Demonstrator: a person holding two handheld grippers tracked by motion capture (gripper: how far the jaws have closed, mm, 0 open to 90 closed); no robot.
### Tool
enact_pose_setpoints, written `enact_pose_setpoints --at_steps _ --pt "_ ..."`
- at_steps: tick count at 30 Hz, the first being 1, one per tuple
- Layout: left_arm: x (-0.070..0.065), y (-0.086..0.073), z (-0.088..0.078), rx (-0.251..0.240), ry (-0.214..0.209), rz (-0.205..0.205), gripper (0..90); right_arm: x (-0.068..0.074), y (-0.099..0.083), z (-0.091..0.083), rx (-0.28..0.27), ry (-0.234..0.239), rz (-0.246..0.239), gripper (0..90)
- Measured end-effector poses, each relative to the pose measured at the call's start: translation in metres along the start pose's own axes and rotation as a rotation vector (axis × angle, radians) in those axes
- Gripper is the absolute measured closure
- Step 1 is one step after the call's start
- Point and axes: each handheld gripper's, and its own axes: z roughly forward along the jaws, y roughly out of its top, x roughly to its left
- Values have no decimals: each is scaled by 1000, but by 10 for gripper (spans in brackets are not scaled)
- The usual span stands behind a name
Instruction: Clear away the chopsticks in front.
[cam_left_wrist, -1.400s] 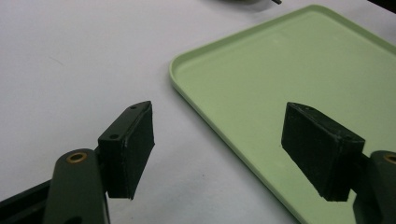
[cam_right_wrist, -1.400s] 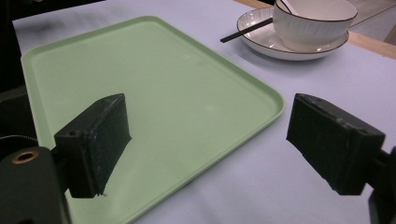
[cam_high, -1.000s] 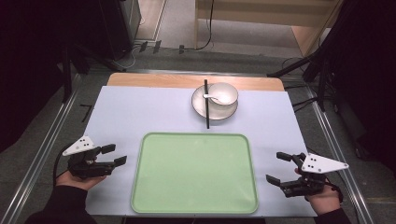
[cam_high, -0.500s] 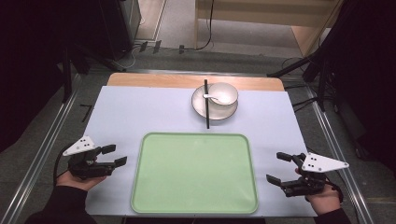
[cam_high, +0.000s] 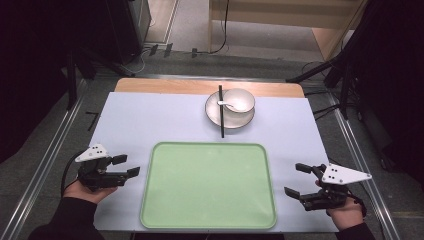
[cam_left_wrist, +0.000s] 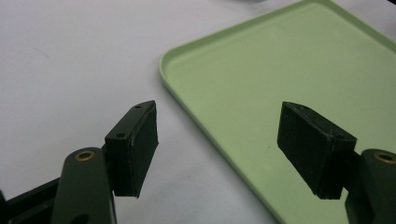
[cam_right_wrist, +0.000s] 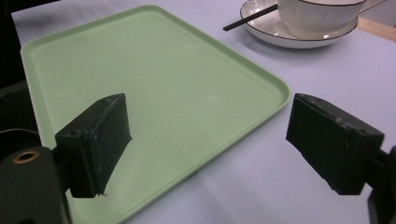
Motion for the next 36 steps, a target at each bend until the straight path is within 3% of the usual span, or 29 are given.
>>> enact_pose_setpoints --at_steps 3,10,16,21,27,31,36 --pt "-3 6 4 7 -13 4 292 0 0 1 4 -1 3 140" --pt "-11 17 8 43 7 15 290 0 -1 2 7 -2 2 140" --pt "-18 36 18 54 -14 -16 291 -1 0 4 8 -3 4 140" --pt "-22 45 30 100 -7 -31 302 -2 0 4 6 -2 8 140" --pt "-27 61 37 115 -4 -11 308 -3 0 5 18 -12 20 142" --pt "-31 76 48 124 -23 -8 302 -4 1 3 -12 -9 21 142" --pt "-32 87 59 143 -30 -3 302 -3 1 3 -11 -2 20 142"
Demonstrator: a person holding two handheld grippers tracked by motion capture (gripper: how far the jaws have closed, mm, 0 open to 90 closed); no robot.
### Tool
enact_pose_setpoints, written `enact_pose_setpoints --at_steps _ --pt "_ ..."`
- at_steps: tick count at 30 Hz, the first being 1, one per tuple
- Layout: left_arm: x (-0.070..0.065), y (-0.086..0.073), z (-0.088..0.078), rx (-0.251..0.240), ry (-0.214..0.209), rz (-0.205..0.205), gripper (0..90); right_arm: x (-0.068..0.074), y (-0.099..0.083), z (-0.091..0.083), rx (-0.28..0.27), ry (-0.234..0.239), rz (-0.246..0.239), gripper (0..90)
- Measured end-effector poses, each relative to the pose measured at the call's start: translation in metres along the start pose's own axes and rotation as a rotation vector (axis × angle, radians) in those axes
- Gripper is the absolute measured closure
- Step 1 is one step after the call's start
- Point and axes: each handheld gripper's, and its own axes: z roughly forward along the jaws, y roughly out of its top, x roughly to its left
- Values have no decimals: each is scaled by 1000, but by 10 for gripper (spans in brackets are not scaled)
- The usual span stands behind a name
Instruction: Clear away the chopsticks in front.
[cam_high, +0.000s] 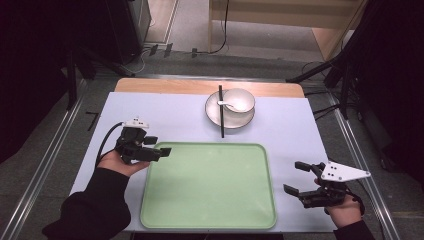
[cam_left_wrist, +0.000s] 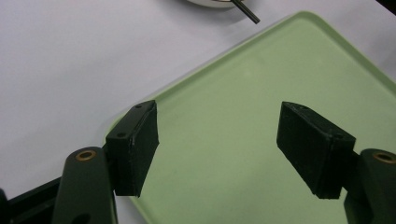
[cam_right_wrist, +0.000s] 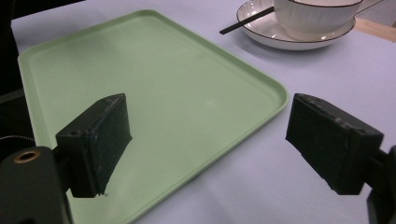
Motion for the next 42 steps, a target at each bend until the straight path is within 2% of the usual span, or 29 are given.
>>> enact_pose_setpoints --at_steps 6,14,21,24,28,32,37,42 --pt "1 11 11 -7 -10 -7 306 1 1 0 -3 4 -9 142" --pt "-5 26 28 15 -13 10 316 1 1 -1 -3 8 -12 142" --pt "-8 42 37 29 -18 2 321 2 2 -1 -2 9 -19 142" --pt "-10 54 44 34 -6 14 321 1 2 -1 -1 7 -18 142" --pt "-11 66 53 29 -2 4 323 1 1 0 11 7 -12 142" --pt "-13 74 65 27 28 19 354 1 0 -1 16 7 -17 142" --pt "-14 82 77 36 30 4 358 1 0 -1 15 7 -16 142" --pt "-15 98 92 46 41 -20 360 1 0 -2 7 5 -18 142"
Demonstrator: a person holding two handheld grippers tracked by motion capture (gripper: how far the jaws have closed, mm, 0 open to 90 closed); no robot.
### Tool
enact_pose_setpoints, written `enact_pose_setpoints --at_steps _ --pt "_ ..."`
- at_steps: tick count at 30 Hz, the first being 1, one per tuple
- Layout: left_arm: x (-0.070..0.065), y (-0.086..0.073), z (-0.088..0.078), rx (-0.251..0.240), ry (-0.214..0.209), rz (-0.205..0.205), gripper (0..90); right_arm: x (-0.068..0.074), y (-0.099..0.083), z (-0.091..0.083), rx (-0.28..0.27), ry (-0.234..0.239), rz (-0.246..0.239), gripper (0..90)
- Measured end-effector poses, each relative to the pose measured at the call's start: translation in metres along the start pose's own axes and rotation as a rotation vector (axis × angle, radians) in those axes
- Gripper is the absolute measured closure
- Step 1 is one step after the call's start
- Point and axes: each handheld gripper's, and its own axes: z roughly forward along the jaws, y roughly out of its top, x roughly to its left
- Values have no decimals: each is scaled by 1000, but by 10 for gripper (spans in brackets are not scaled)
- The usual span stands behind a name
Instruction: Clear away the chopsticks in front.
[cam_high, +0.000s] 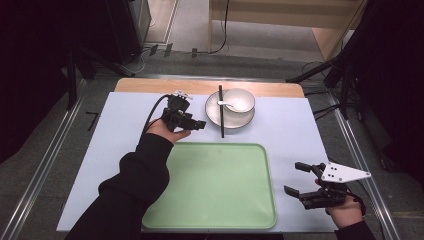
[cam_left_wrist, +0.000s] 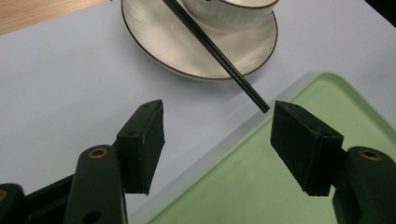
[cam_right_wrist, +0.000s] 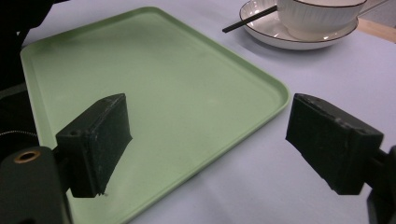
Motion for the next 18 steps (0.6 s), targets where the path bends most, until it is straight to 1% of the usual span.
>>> enact_pose_setpoints --at_steps 1,2,3,5,6,7,10,11,13,16,17,18 --pt "0 0 0 0 0 0 366 0 0 0 0 -1 -2 142" --pt "-1 6 5 4 17 -2 372 0 0 -1 0 -1 -3 142" --pt "-1 8 7 5 25 1 377 0 0 -1 0 -3 -2 142" --pt "-2 10 9 7 29 -1 390 0 0 -2 -4 -3 -1 142" --pt "-3 16 15 13 36 -4 403 0 0 -2 -6 -3 1 142" --pt "-4 18 18 4 42 -13 408 -1 0 -2 -6 -4 1 142" --pt "-8 23 29 1 51 -26 427 -1 0 -2 -5 -6 2 142" --pt "-9 25 35 9 53 -37 427 -1 0 -2 -4 -7 3 142" --pt "-11 28 44 26 64 -43 429 -1 0 -2 -3 -7 1 142" --pt "-13 32 57 32 91 -58 425 -1 0 -2 -4 -7 0 142" --pt "-13 32 57 32 91 -58 422 -2 0 -2 -3 -5 0 142" --pt "-12 34 63 35 99 -70 420 -2 0 -1 0 -5 -1 142"
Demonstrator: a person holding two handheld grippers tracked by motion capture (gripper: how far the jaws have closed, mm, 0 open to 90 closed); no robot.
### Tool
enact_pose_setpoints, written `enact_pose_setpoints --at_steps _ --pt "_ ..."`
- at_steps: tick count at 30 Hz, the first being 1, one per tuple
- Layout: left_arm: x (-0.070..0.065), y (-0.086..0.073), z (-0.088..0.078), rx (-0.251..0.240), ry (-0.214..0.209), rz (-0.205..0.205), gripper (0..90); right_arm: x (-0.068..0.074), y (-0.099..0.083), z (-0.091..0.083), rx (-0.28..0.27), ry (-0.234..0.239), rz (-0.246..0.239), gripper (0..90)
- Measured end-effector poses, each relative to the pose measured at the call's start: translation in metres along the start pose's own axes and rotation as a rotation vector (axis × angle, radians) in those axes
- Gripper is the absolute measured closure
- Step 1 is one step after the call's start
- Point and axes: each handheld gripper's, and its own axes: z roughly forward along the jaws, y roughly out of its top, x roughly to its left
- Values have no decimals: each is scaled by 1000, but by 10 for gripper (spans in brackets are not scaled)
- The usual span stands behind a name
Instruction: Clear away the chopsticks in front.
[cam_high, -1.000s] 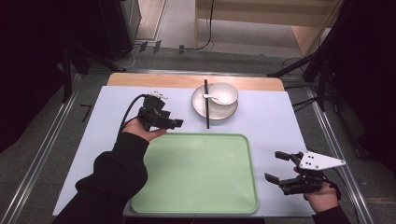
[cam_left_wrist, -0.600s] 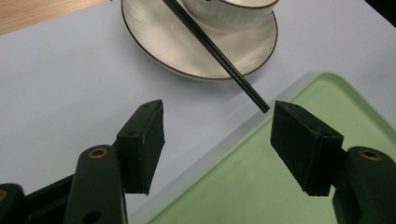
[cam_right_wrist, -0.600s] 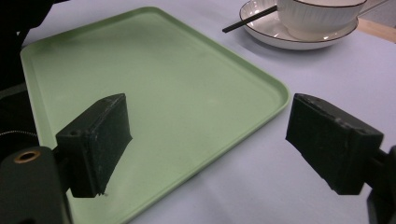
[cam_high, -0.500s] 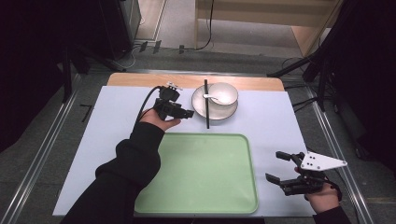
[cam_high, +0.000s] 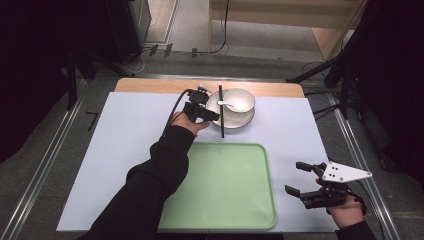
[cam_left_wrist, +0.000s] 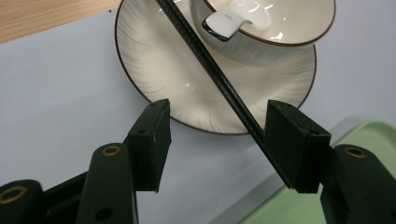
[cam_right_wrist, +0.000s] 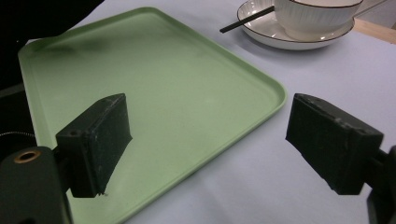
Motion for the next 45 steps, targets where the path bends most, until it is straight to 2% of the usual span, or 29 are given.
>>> enact_pose_setpoints --at_steps 1,2,3,4,7,9,10,19,27,31,32,33,35,38,41,42,43,45 --pt "0 0 0 0 0 0 420 0 0 0 0 0 0 142" --pt "0 3 7 6 -1 -23 416 0 0 0 0 -1 -5 142" --pt "0 3 7 6 -1 -23 410 0 0 0 0 -1 -5 142" --pt "-2 4 10 -2 -3 -44 410 0 0 0 -2 0 -4 142" --pt "-5 5 14 -20 -9 -50 404 -1 0 -2 -8 -4 -5 142" --pt "-5 6 21 -19 4 -57 419 -2 0 -3 -10 -6 1 142" --pt "-4 6 27 -2 18 -63 427 -3 0 -4 -14 -9 0 142" --pt "-6 7 38 -1 39 -39 473 -5 -1 -4 -15 -6 6 142" --pt "-3 5 45 23 42 -55 496 -5 -2 -5 -19 -7 5 142" --pt "-2 4 48 22 44 -66 542 -5 -2 -5 -19 -7 7 142" --pt "-2 4 49 17 48 -72 578 -5 -2 -5 -19 -6 5 142" --pt "-2 4 50 17 48 -84 604 -5 -1 -5 -19 -5 2 142" --pt "1 5 53 38 31 -152 651 -5 -1 -5 -17 -5 1 143" --pt "3 3 58 35 33 -188 746 -5 -1 -4 -12 -3 4 142" --pt "3 2 60 29 38 -207 798 -5 -2 -4 -10 -3 1 142" --pt "4 2 61 24 37 -233 808 -5 -2 -4 -10 -2 0 142" --pt "4 2 61 24 37 -233 816 -5 -2 -4 -10 -2 0 142" --pt "6 3 63 22 21 -295 823 -5 -2 -4 -9 -2 -2 142"
